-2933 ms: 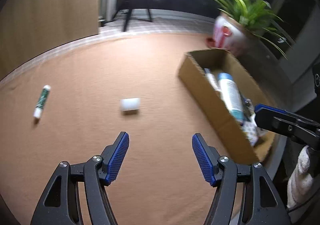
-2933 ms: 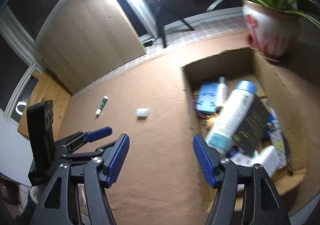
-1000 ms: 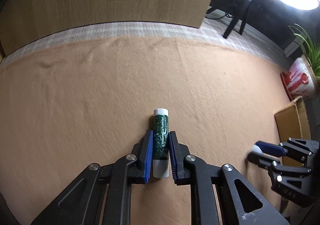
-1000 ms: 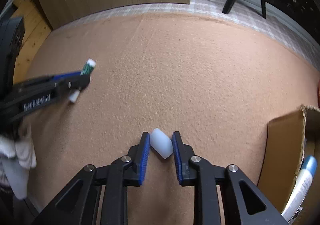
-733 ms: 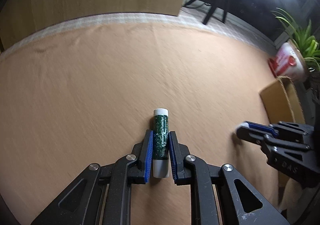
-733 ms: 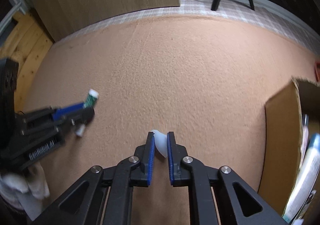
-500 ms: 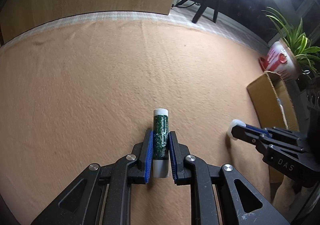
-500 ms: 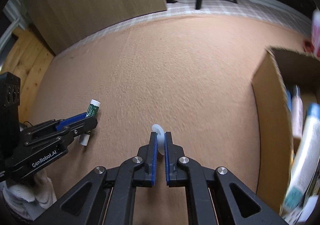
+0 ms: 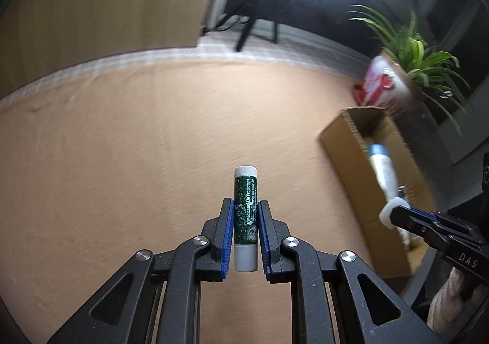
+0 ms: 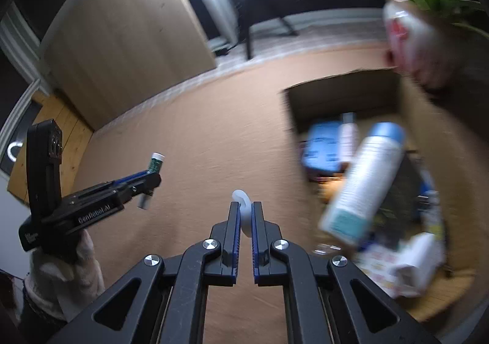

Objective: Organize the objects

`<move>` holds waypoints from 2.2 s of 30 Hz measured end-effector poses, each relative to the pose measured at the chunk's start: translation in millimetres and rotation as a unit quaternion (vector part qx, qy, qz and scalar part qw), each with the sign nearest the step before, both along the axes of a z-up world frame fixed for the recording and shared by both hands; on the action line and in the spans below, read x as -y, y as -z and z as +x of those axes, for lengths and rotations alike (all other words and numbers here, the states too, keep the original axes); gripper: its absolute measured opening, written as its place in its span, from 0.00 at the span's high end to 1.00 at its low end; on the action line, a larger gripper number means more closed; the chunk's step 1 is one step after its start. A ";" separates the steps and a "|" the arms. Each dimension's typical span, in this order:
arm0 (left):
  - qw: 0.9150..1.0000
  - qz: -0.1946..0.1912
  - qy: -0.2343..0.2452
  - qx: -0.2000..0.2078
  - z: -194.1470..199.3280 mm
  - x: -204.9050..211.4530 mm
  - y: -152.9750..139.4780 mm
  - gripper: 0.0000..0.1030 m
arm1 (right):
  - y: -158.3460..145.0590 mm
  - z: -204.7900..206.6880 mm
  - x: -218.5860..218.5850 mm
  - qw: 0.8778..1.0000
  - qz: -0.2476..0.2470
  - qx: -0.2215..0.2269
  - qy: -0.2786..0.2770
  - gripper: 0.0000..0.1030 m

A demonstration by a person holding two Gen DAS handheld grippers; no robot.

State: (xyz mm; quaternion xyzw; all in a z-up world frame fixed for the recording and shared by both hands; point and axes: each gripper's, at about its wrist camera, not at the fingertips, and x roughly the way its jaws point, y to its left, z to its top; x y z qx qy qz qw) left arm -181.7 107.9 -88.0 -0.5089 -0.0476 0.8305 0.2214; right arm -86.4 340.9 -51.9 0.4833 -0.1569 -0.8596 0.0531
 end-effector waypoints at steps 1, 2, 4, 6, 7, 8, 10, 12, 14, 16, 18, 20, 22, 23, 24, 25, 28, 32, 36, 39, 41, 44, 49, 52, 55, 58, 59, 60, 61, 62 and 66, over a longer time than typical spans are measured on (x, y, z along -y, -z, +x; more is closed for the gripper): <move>1.000 0.002 0.006 -0.003 0.0 -6.5 -3.4 0.84 | -1.7 4.6 -6.5 1.000 0.002 -0.002 0.007 0.94; 1.000 0.005 0.012 -0.005 0.4 -13.3 -7.2 0.84 | -2.9 9.4 -13.1 1.000 0.004 -0.003 0.014 0.94; 0.999 0.012 0.028 -0.010 1.5 -31.0 -13.4 0.84 | -5.3 20.2 -28.8 0.999 0.013 -0.008 0.033 0.94; 0.999 0.016 0.047 -0.015 3.6 -52.3 -19.7 0.84 | -5.6 29.5 -45.5 0.998 0.023 -0.011 0.051 0.94; 0.998 0.019 0.056 -0.017 4.2 -61.5 -21.8 0.84 | -5.2 32.7 -51.5 0.998 0.025 -0.011 0.057 0.94; 0.998 0.020 0.062 -0.018 7.0 -68.9 -24.0 0.84 | -4.3 35.9 -58.2 0.998 0.025 -0.009 0.064 0.94; 0.996 0.024 0.081 -0.021 9.5 -90.8 -28.2 0.84 | -1.6 41.9 -72.9 0.996 0.025 -0.006 0.080 0.94; 0.995 0.024 0.094 -0.022 15.1 -109.0 -32.1 0.84 | 1.9 47.9 -87.5 0.995 0.022 -0.001 0.092 0.94; 0.994 0.025 0.104 -0.023 15.7 -123.4 -33.2 0.84 | 3.5 52.7 -96.6 0.995 0.020 0.002 0.099 0.94; 0.993 0.026 0.113 -0.020 15.0 -139.5 -32.6 0.84 | 5.7 55.2 -104.2 0.994 0.024 0.005 0.105 0.94; 0.992 0.027 0.119 -0.018 14.1 -152.6 -31.7 0.84 | 7.6 57.2 -109.7 0.994 0.023 0.007 0.107 0.94; 0.992 0.021 0.124 -0.020 12.6 -161.7 -31.3 0.84 | 10.2 55.9 -114.0 0.994 0.024 0.010 0.110 0.94; 0.992 0.012 0.125 -0.021 9.0 -171.6 -28.7 0.84 | 11.7 54.5 -116.5 0.994 0.021 0.011 0.111 0.94; 0.992 0.009 0.124 -0.020 6.5 -175.6 -26.9 0.84 | 12.4 53.0 -117.7 0.994 0.020 0.012 0.111 0.94; 0.992 0.009 0.123 -0.019 4.0 -177.4 -26.3 0.84 | 13.0 50.8 -119.4 0.994 0.020 0.011 0.110 0.94; 0.992 0.009 0.123 -0.017 2.3 -179.6 -24.2 0.84 | 13.2 49.4 -120.3 0.994 0.020 0.011 0.110 0.94; 0.992 0.002 0.122 -0.019 -2.4 -185.9 -20.5 0.84 | 14.4 43.6 -123.2 0.994 0.019 0.011 0.108 0.94; 0.992 -0.004 0.126 -0.020 -8.3 -195.9 -17.2 0.84 | 12.7 37.7 -125.9 0.995 0.011 0.003 0.104 0.89; 0.993 -0.005 0.119 -0.017 -12.4 -200.1 -16.8 0.60 | 11.3 34.6 -128.3 0.995 -0.007 0.002 0.099 0.62; 0.993 -0.001 0.117 -0.024 -12.2 -198.5 -18.6 0.47 | 7.9 35.8 -127.7 0.995 0.002 -0.003 0.103 0.58; 0.993 -0.006 0.119 -0.022 -12.3 -197.6 -18.0 0.47 | 6.8 36.5 -127.6 0.994 0.002 -0.004 0.106 0.56; 0.993 -0.008 0.120 -0.020 -11.8 -194.3 -17.8 0.47 | 6.3 36.0 -127.1 0.995 0.003 -0.003 0.104 0.55; 0.992 -0.016 0.120 -0.022 -9.5 -188.2 -19.7 0.47 | 3.1 36.3 -121.4 0.995 0.010 -0.004 0.101 0.54; 0.993 -0.017 0.117 -0.022 -7.1 -182.8 -22.1 0.47 | -0.9 38.0 -115.3 0.995 0.020 -0.007 0.098 0.54; 0.993 -0.020 0.112 -0.026 -2.6 -174.2 -25.1 0.47 | -3.9 39.1 -108.8 0.995 0.027 -0.010 0.094 0.54; 0.994 -0.020 0.106 -0.022 2.1 -160.6 -26.3 0.47 | -5.7 40.7 -101.4 0.995 0.036 -0.012 0.092 0.54; 0.994 -0.025 0.104 -0.023 4.7 -153.9 -26.9 0.47 | -6.0 41.2 -98.9 0.995 0.041 -0.013 0.091 0.54; 0.994 -0.030 0.101 -0.027 7.6 -147.3 -28.1 0.46 | -6.8 41.6 -96.3 0.995 0.044 -0.013 0.091 0.53; 0.994 -0.034 0.098 -0.030 9.6 -141.4 -28.8 0.45 | -6.8 42.5 -92.8 0.995 0.045 -0.014 0.088 0.53; 0.994 -0.036 0.093 -0.032 11.3 -135.0 -29.5 0.44 | -6.5 43.4 -90.0 0.995 0.045 -0.013 0.087 0.53; 0.996 -0.039 0.071 -0.031 20.7 -102.1 -33.7 0.42 | -7.1 46.2 -71.8 0.996 0.045 -0.012 0.076 0.52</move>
